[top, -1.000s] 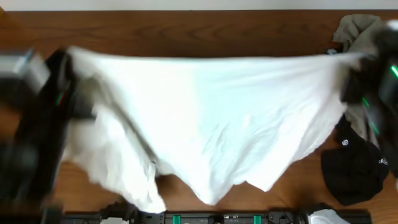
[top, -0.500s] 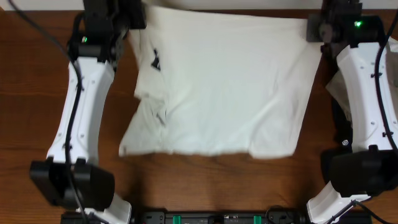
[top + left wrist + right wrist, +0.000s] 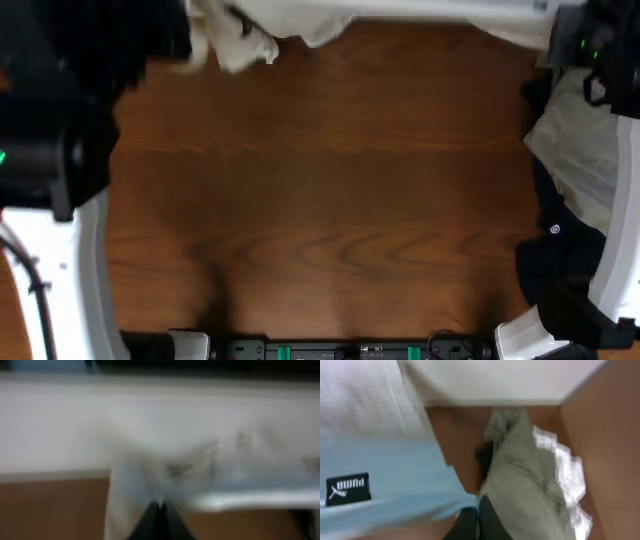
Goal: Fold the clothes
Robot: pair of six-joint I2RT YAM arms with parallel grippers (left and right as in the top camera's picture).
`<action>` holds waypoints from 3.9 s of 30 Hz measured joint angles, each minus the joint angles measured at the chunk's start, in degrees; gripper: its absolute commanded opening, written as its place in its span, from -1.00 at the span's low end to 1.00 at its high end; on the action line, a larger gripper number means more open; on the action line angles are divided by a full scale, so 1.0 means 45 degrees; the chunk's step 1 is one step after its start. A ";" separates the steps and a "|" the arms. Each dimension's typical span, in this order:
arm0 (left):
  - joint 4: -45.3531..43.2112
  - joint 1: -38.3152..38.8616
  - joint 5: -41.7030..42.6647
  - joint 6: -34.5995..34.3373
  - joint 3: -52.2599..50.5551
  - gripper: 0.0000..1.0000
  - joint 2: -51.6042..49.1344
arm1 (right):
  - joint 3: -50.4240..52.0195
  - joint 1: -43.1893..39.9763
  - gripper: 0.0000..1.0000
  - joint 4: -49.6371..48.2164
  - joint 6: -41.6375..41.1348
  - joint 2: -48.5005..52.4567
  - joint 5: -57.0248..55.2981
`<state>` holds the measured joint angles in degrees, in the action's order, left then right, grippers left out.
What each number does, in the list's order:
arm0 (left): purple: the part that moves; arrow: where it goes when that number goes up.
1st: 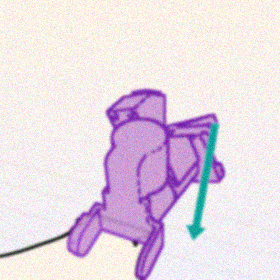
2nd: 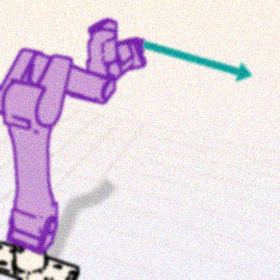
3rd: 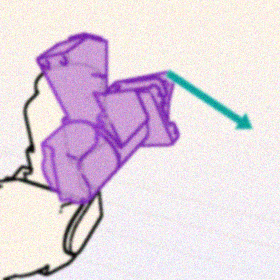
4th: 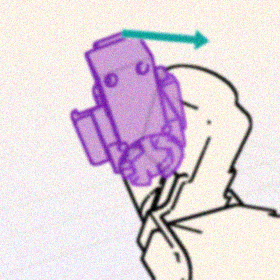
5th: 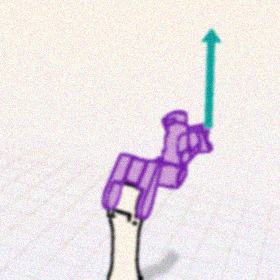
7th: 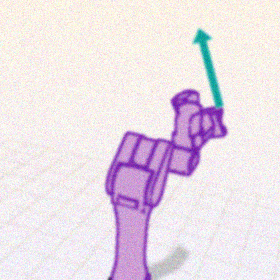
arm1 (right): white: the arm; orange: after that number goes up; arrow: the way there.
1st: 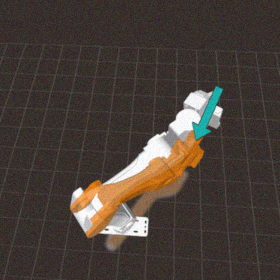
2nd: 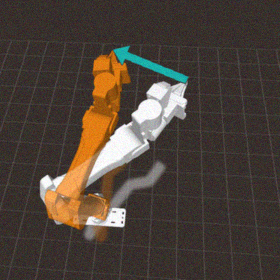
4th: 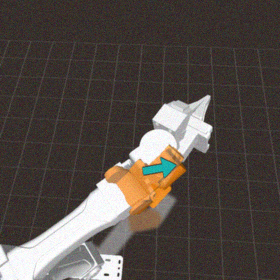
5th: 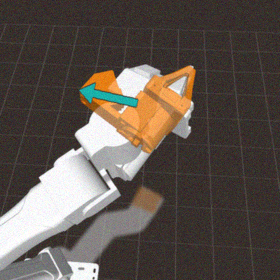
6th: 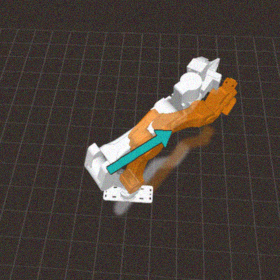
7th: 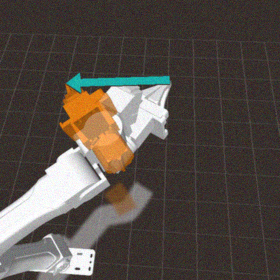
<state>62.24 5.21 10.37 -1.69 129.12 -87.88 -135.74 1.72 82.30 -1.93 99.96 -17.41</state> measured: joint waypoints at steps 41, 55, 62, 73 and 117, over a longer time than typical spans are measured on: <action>0.6625 0.2545 -0.0656 -0.2837 -0.6339 -0.17 -0.1389 | 0.7849 -0.0058 -0.97 0.0617 -0.0189 0.0534 -0.1185; 0.2982 0.1559 -0.1355 -0.6907 -1.1565 -0.21 -0.1331 | 0.7859 -0.0058 -0.98 0.0544 -0.0194 0.0534 -0.1146; 0.0656 0.1345 -0.1151 -0.7776 -1.4348 -0.22 -0.1331 | 0.7868 -0.0058 -0.97 0.0534 -0.0189 0.0534 -0.1137; -0.3317 0.1268 -0.0243 -0.7606 -1.7233 -0.27 -0.1331 | 0.7868 -0.0058 -0.97 0.0520 -0.0194 0.0534 -0.1127; -1.1341 -0.2535 -0.3157 -0.4352 -1.7991 0.01 -0.1331 | 0.7873 -0.0058 -0.97 0.0583 -0.0189 0.0534 -0.0937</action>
<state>11.20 -6.20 -3.84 -21.28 48.16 -93.86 -100.31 1.45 84.93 -2.79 102.37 -21.63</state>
